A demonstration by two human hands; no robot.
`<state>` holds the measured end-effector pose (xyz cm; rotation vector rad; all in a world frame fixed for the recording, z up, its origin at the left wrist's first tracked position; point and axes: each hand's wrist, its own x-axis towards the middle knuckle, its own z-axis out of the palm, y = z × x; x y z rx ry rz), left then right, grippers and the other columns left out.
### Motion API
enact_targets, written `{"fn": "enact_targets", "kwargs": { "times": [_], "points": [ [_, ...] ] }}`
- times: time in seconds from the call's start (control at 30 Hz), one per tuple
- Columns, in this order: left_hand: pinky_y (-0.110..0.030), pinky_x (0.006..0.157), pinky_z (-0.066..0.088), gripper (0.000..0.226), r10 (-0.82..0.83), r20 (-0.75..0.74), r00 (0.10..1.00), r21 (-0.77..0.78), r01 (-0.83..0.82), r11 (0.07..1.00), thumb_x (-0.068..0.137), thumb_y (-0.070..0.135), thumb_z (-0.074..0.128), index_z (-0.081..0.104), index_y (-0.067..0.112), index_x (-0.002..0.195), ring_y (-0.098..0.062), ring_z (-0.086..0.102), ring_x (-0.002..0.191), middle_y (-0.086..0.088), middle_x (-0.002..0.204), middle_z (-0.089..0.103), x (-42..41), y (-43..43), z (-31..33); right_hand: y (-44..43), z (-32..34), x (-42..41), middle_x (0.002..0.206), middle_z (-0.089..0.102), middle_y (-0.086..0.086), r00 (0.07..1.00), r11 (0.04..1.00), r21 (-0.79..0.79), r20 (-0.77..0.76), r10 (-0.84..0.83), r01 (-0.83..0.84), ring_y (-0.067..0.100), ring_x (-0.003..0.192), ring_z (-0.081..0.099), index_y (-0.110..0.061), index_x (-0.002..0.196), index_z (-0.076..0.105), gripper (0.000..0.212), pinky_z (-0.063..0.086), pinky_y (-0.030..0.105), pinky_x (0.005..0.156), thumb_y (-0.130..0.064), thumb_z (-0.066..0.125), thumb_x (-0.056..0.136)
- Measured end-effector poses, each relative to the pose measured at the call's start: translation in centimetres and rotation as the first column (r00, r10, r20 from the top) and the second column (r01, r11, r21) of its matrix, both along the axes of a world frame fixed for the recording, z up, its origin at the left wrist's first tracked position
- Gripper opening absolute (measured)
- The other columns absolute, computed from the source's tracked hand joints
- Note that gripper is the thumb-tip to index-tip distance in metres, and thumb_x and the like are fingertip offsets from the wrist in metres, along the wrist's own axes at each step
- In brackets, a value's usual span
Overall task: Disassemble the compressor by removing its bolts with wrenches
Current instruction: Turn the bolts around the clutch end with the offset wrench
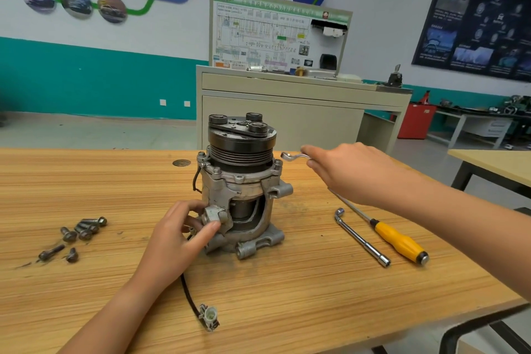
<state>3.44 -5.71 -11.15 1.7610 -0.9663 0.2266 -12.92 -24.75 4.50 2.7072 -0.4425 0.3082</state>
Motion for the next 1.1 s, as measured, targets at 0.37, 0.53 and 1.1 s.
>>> {"fn": "enact_targets", "kwargs": {
  "times": [0.37,0.53,1.1],
  "points": [
    [-0.012,0.069,0.045,0.027,-0.003,-0.006,1.000,-0.004,0.003,1.000,0.079,0.020,0.072,0.057,0.029,0.101,0.002,0.059,0.081,0.012,0.098,0.059,0.1,0.0,-0.1,1.3,0.1,1.0,0.062,0.037,-0.001,0.996,0.994,-0.061,0.007,-0.088,0.088,0.018,0.057,0.040,-0.012,0.088,0.049,0.013,0.029,0.027,0.049,-0.014,0.037,0.092],
    [-0.017,0.071,0.045,0.028,-0.008,-0.020,1.000,-0.007,0.007,1.000,0.079,0.021,0.072,0.055,0.032,0.099,0.003,0.059,0.081,0.013,0.098,0.058,0.1,0.0,0.0,0.3,0.5,1.0,0.062,0.035,-0.002,0.989,0.983,-0.113,-0.022,-0.146,0.143,0.012,0.052,0.032,-0.015,0.106,0.050,0.016,0.027,0.026,0.047,-0.018,0.035,0.098],
    [-0.015,0.070,0.043,0.028,-0.004,-0.022,1.000,-0.006,0.004,1.000,0.080,0.022,0.071,0.056,0.030,0.101,0.004,0.059,0.081,0.012,0.099,0.058,0.1,-0.1,-0.1,1.8,-0.2,0.9,0.057,0.030,0.003,0.969,0.923,-0.375,-0.185,-0.164,0.085,0.017,0.043,0.029,-0.001,0.120,0.041,0.031,0.022,0.027,0.035,0.000,0.045,0.089]
  ]
}}
